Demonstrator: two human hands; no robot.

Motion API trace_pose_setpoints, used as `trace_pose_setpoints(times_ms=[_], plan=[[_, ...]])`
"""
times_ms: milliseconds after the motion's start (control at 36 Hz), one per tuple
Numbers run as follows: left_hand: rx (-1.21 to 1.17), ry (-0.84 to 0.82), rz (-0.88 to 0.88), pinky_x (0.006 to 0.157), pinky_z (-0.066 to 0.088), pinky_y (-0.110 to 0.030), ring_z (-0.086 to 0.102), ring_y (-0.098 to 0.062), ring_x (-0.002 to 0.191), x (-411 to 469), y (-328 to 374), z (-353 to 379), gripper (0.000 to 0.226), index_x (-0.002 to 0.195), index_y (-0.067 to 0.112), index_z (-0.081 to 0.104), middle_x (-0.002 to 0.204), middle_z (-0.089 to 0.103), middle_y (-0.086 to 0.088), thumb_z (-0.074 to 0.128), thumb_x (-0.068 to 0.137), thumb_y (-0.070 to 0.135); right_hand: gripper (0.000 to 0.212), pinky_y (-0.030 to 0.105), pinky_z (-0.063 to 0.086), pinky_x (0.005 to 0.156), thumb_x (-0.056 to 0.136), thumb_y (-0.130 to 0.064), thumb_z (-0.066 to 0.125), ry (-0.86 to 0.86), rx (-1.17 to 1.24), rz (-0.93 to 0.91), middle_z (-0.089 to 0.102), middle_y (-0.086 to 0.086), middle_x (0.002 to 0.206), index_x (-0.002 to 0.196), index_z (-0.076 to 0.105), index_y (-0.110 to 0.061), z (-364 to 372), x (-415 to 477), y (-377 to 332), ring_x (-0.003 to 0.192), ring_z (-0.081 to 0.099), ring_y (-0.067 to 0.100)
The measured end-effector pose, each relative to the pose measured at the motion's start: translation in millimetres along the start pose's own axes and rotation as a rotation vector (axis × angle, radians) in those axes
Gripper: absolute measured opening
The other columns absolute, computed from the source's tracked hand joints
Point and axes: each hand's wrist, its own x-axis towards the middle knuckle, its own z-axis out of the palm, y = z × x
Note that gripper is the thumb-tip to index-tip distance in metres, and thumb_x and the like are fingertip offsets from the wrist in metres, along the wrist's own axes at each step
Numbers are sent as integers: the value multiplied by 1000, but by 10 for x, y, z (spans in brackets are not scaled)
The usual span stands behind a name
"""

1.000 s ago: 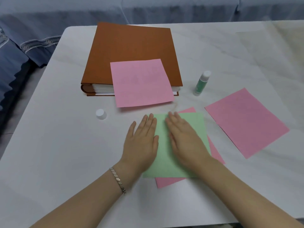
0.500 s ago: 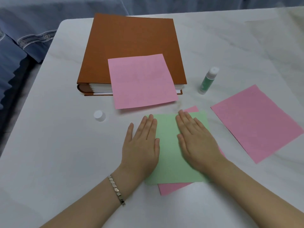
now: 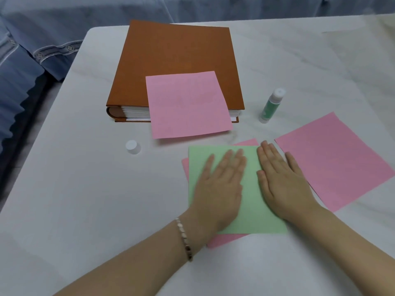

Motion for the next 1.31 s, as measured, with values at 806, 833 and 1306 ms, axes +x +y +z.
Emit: trace_pose_setpoints(times_ms=[806, 833, 1306], plan=[[-12, -174, -174, 112, -11, -31, -11, -1, 137, -164, -633, -91, 77, 150, 13, 3, 152, -9, 5, -7, 80, 45, 53, 36, 8, 108, 87, -23, 30, 62, -42, 38, 53, 21, 132, 125, 53, 6, -37, -36, -362, 122, 51, 35], [-1, -159, -168, 113, -2, -33, 6, -7, 141, -163, -632, -83, 73, 148, 9, 18, 155, 10, -1, 5, 85, 43, 53, 36, 8, 108, 89, -24, 28, 78, -24, 0, 53, 21, 131, 125, 54, 5, -27, -63, -484, 122, 51, 34], [20, -51, -168, 105, 18, -42, 45, -26, 129, -163, -573, -33, 61, 135, -2, 45, 140, 46, -15, 32, 87, 33, 61, 37, 16, 109, 98, -30, 4, -58, 9, -74, 42, 14, 143, 136, 42, 0, 5, -250, -436, 133, 37, 23]])
